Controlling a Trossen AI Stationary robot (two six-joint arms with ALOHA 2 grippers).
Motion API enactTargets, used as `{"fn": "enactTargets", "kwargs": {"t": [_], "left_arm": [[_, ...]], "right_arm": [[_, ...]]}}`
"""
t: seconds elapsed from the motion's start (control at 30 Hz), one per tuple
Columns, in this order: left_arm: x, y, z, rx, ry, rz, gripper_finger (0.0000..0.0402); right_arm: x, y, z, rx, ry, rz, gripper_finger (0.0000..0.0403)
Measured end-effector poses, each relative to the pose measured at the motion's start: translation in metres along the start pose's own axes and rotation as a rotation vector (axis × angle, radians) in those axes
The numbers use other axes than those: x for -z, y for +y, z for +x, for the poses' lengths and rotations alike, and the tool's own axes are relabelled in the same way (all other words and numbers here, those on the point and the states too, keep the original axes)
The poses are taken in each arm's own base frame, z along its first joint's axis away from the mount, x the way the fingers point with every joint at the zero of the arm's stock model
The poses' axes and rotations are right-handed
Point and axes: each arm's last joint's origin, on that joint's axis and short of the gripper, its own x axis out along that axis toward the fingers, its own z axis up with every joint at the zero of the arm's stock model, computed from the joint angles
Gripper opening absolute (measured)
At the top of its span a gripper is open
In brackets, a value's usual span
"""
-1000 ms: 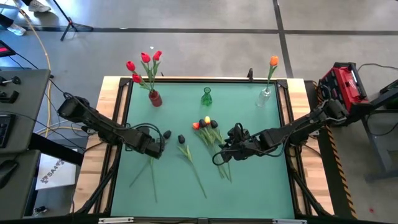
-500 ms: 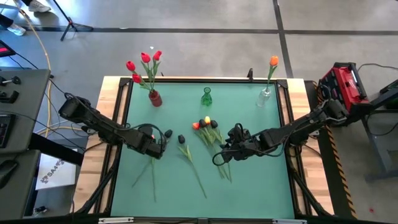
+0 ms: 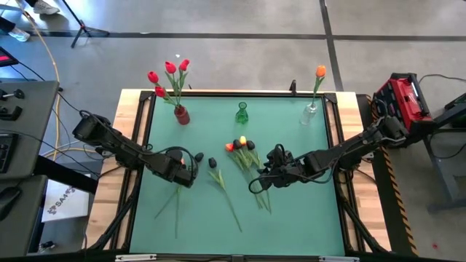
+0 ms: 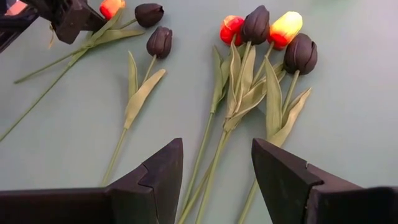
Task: Sort flowers into vase by color
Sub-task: Put the orange tulip into the transparent vase
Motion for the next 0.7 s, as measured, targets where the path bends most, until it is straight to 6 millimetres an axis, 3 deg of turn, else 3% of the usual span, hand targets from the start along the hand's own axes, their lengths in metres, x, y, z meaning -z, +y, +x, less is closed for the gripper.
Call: {"fn": "enactTargets", "kwargs": {"t": [0.13, 0.33, 0.5, 0.7], "left_arm": [[0.000, 0.000, 0.000, 0.001, -0.001, 0.000, 0.0050], [-0.002, -0.006, -0.011, 0.043, 0.011, -0.002, 0.0005], [-0.008, -0.011, -0.036, 0.150, -0.001, 0.039, 0.0003], [-0.019, -0.017, -0.089, 0.372, -0.189, 0.197, 0.0001]], "right_arm": [[0.000, 0.000, 0.000, -0.004, 0.006, -0.005, 0.0181], [0.000, 0.000, 0.000, -0.006, 0.005, -0.005, 0.0181], [-0.003, 0.005, -0.003, -0.072, 0.014, 0.011, 0.0181], [-0.009, 0.017, -0.005, -0.199, -0.029, -0.005, 0.0181]]}}
